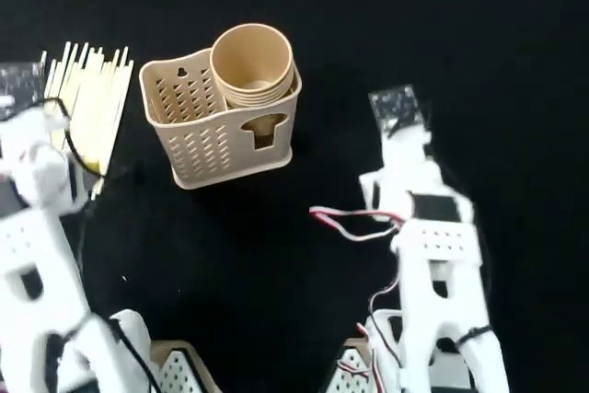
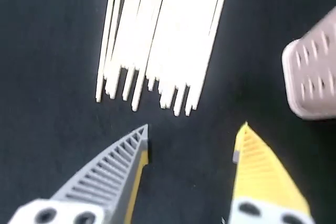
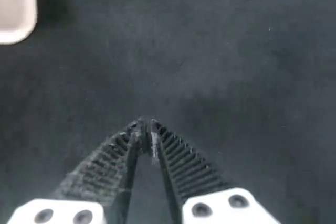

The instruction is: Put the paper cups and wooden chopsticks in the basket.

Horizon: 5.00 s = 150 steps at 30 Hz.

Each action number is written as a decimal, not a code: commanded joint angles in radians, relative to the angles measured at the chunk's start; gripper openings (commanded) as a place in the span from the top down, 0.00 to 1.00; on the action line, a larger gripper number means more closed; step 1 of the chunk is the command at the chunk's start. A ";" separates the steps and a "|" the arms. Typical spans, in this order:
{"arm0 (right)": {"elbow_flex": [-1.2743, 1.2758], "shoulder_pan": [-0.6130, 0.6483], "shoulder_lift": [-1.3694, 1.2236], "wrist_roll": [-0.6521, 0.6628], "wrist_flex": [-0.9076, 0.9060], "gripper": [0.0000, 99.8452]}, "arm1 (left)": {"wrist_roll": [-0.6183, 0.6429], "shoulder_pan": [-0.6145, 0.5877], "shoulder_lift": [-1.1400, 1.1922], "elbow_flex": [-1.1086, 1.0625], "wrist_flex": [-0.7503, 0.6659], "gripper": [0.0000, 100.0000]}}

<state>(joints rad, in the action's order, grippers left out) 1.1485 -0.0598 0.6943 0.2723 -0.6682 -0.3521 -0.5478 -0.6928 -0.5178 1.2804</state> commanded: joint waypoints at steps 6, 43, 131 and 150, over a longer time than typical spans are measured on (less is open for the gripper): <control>0.119 0.014 0.027 -0.023 0.253 0.99 | -0.025 0.024 0.586 0.518 0.008 0.74; 0.091 0.144 0.038 -0.021 0.074 0.99 | -0.020 0.199 1.985 1.885 0.153 0.74; 0.120 0.144 0.038 -0.020 0.143 0.99 | 0.408 0.338 0.904 2.114 0.480 0.97; 0.122 0.146 0.038 -0.020 0.143 0.99 | 0.404 0.151 1.395 1.406 0.117 0.88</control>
<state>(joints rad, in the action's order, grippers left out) 1.2727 0.0752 0.7020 0.2509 -0.5439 0.0483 -0.3882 0.6176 0.8155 1.4216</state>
